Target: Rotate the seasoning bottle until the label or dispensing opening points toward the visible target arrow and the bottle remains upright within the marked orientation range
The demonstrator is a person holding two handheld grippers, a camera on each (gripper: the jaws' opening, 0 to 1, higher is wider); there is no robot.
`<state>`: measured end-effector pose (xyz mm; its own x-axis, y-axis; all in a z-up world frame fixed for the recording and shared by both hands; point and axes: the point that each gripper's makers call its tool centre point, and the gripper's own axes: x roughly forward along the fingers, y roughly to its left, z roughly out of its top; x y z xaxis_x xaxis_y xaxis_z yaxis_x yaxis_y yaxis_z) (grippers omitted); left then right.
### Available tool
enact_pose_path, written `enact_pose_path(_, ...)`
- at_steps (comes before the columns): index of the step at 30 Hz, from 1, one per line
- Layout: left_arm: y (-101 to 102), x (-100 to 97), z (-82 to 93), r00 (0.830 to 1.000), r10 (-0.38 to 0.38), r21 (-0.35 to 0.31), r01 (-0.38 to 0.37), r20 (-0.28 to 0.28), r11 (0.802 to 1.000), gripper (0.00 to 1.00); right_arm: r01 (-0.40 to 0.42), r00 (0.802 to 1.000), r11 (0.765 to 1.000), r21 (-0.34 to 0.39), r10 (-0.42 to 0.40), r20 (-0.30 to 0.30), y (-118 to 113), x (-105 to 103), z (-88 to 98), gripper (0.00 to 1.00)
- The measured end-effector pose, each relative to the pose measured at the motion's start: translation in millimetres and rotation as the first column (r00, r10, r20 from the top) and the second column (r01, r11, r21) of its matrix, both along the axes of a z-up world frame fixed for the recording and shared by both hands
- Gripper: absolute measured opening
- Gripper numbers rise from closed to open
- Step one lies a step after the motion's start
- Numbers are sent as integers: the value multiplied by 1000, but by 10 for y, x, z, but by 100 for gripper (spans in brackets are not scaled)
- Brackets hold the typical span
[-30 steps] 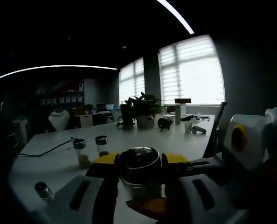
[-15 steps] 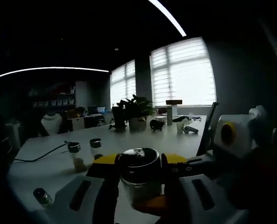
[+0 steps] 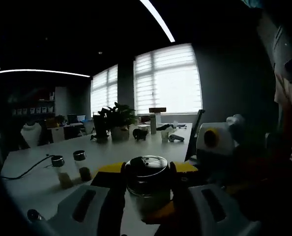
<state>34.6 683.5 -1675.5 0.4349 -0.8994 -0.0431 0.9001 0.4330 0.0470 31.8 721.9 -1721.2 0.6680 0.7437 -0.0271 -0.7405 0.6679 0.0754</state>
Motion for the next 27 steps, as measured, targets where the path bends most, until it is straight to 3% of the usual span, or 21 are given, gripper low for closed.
enact_pose_path(5,7,8,-49,1000,-3,16,3,-3,1000,37,21,1000,999,-27,-21,8,19,-4,-35,31)
enact_pose_path(9,42,77,-127,997,41,-3,-41,-60,999,37,97,995,989,-111,-97,4,-30,52,-120,31)
enact_pose_path(12,58,156,-176,985,125,-5,-127,-118,992,37,152,988,981,-117,-152,6,-45,115,-153,31)
enact_pose_path(18,5,211,-207,972,205,16,-204,-117,979,37,217,976,970,-114,-219,-9,-83,188,-194,31)
enact_pose_path(21,-17,213,-188,967,231,10,-231,-109,973,37,255,967,961,-110,-255,12,-112,206,-174,31)
enact_pose_path(24,-8,256,-186,947,298,-7,-301,-116,954,37,291,957,949,-121,-289,32,-109,237,-186,31)
enact_pose_path(26,56,255,-239,916,366,-9,-372,-167,928,36,293,956,948,-124,-292,22,-85,255,-219,31)
enact_pose_path(27,70,266,-237,915,379,0,-382,-137,924,36,285,958,951,-118,-286,10,-75,248,-231,31)
